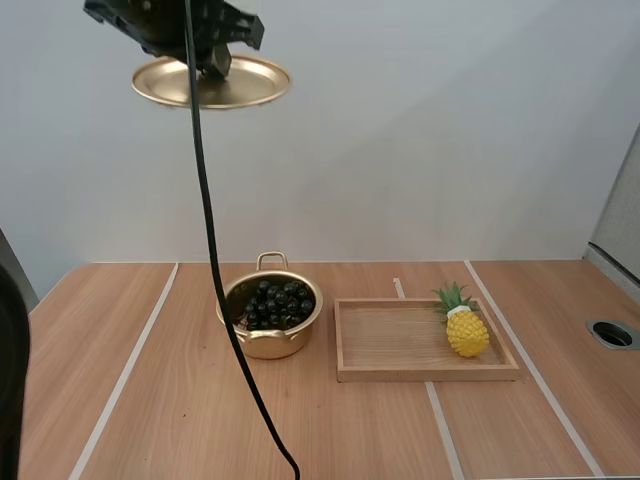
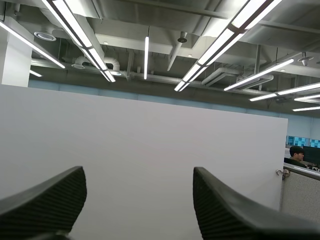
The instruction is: Open the pot, put the grape inside, and close it
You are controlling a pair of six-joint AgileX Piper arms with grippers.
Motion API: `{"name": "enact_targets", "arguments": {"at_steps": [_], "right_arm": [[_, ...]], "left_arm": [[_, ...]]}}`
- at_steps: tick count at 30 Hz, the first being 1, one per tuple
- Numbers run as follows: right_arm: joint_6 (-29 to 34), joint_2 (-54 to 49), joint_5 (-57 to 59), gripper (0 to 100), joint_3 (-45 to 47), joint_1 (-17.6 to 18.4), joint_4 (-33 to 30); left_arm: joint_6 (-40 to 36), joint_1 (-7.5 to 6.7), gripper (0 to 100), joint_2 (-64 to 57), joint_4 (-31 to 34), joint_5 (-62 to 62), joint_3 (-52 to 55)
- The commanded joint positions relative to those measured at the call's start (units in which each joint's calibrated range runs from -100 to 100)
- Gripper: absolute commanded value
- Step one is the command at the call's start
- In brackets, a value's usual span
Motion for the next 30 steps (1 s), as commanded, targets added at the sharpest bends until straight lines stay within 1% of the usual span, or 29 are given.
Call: {"name": "enact_targets", "arguments": {"at_steps": [1, 5, 8, 13, 15, 21, 24, 28, 30], "right_arm": [[0.0, -0.8, 0.4, 100, -0.4, -0.2, -0.7], [0.0, -0.8, 0.4, 100, -0.4, -0.2, -0.7], [0.0, -0.8, 0.4, 100, -0.4, -0.2, -0.7], [0.0, -0.8, 0.4, 100, -0.4, -0.2, -0.7], [-0.3, -0.8, 0.6, 100, -0.4, -0.2, -0.7], [-0.3, -0.8, 0.6, 100, -0.4, -0.2, -0.7], [-0.3, -0.8, 1.0, 100, -0.4, -0.2, -0.8], [-0.4, -0.8, 1.5, 100, -0.4, -0.2, -0.9], [-0.4, -0.8, 1.5, 100, -0.4, -0.2, -0.9]], "left_arm": [[1.8, 0.03, 0, -0.3, -1.3, 0.0, 6.6], [3.8, -0.04, 0, -0.3, -1.5, 0.0, 16.0], [6.2, -0.11, 0, -0.3, -2.9, -5.3, 21.8], [10.7, -0.27, 0, -0.3, -6.9, -13.4, 31.2], [12.0, -0.83, 0, -0.2, -7.2, -16.7, 34.2], [13.8, -3.31, 0, 0.8, -7.4, -25.4, 40.9], [13.9, -4.13, 0, 1.2, -7.3, -30.7, 43.0], [14.3, -4.21, 0, 2.4, -7.2, -36.9, 45.1], [15.7, -4.21, 0, 3.3, -7.2, -39.2, 46.3]]}}
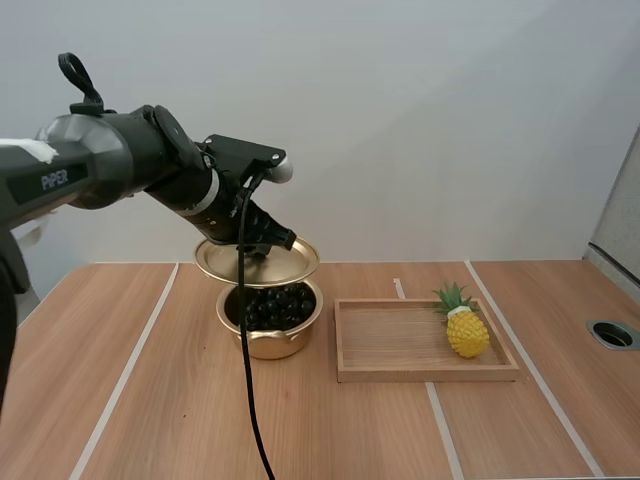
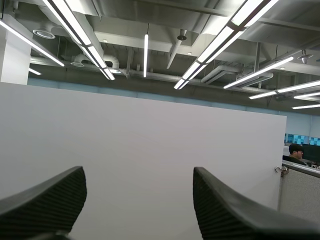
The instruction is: Open the pot, put the grape inside, and close it
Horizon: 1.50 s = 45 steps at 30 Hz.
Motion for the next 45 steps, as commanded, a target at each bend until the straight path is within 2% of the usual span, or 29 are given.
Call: {"name": "enact_targets", "arguments": {"at_steps": [1, 5, 11, 17, 21, 45], "right_arm": [[-0.4, -0.6, 0.0, 100, -0.4, -0.2, -0.9], [-0.4, -0.6, 0.1, 100, -0.4, -0.2, -0.9], [-0.4, -0.6, 0.5, 100, -0.4, -0.2, -1.0], [-0.4, -0.6, 0.5, 100, -0.4, -0.2, -1.0], [-0.4, -0.6, 0.5, 100, -0.4, -0.2, -1.0], [-0.4, -0.6, 0.8, 100, -0.4, -0.2, -1.0]], "left_arm": [[1.7, -0.22, 0, 1.0, -1.3, -5.2, 1.7], [3.7, -0.22, 0, 2.9, -2.5, -10.8, 4.0], [11.5, -0.22, 0, 5.3, -11.4, -15.6, 7.5], [15.3, -0.22, 0, 8.2, -16.0, -18.0, 8.1], [15.5, -0.22, 0, 10.6, -16.4, -22.1, 8.1], [18.3, -0.22, 0, 21.6, -17.7, -22.2, 9.1]]}}
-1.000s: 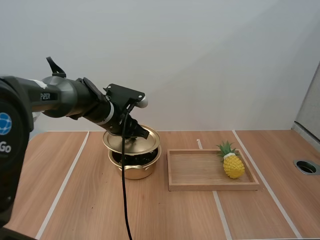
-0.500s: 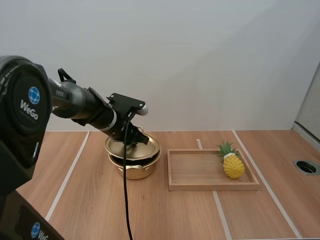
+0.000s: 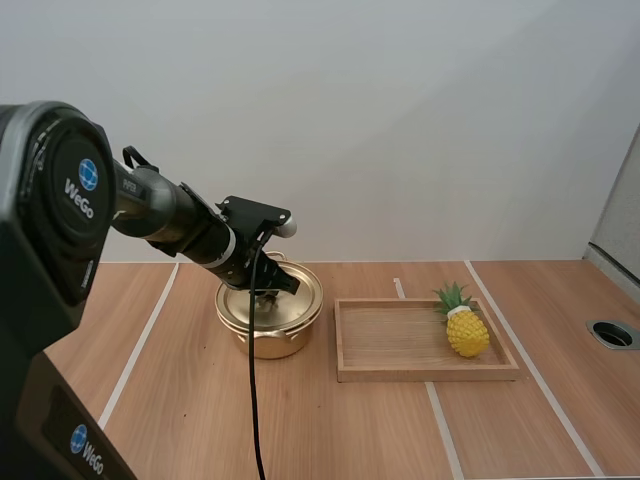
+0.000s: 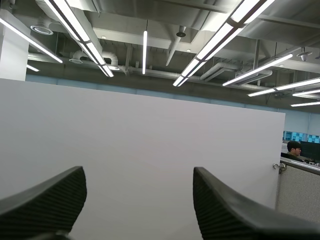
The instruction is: Open the pot, put the grape inside, and close it
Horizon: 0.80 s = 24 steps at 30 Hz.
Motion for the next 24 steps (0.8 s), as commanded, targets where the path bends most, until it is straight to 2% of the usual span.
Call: {"name": "enact_targets", "arguments": {"at_steps": [1, 11, 18, 24], "right_arm": [[-0.4, -0.6, 0.0, 100, -0.4, -0.2, -0.7], [-0.4, -0.6, -0.3, 100, -0.4, -0.2, -0.7], [-0.4, -0.6, -0.3, 100, -0.4, -0.2, -0.7], [-0.4, -0.6, -0.3, 100, -0.4, -0.2, -0.7]], "left_arm": [[0.9, -0.22, 0, 3.3, 0.1, -1.2, 1.5], [0.7, -0.22, 0, 4.4, 2.7, -3.9, 3.4], [0.3, -0.22, 0, 4.2, 3.3, 5.2, 3.4], [-5.4, -0.22, 0, 1.3, 7.4, 8.7, 3.4]]}}
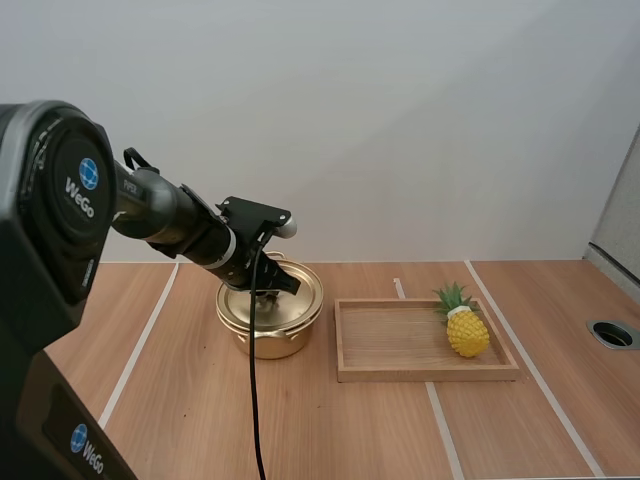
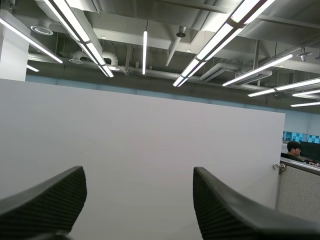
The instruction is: Open the pot, put the grape inside, and close it
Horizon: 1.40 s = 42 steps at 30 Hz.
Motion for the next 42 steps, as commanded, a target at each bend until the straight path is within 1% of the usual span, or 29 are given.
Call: {"name": "enact_targets", "arguments": {"at_steps": [1, 7, 19, 26, 34, 42], "right_arm": [[-0.4, -0.6, -0.3, 100, -0.4, -0.2, -0.7], [-0.4, -0.6, -0.3, 100, -0.4, -0.2, -0.6], [-0.4, -0.6, -0.3, 100, -0.4, -0.2, -0.4], [-0.4, -0.6, -0.3, 100, -0.4, -0.2, -0.4], [-0.4, -0.6, -0.3, 100, -0.4, -0.2, -0.4], [-0.4, -0.6, -0.5, 100, -0.4, -0.2, -0.4]], "left_arm": [[-4.3, -0.22, 0, 0.3, 6.8, 9.1, 2.4], [-8.0, -0.22, 0, -3.0, 11.1, 9.6, 2.4], [-8.2, -0.22, 0, -3.1, 11.1, 12.9, 2.4], [-8.2, -0.22, 0, -1.9, 10.1, 9.5, 2.4], [-8.2, -0.22, 0, 2.0, 10.1, 9.5, 2.4], [-8.2, -0.22, 0, 2.3, 10.1, 8.9, 2.4]]}}
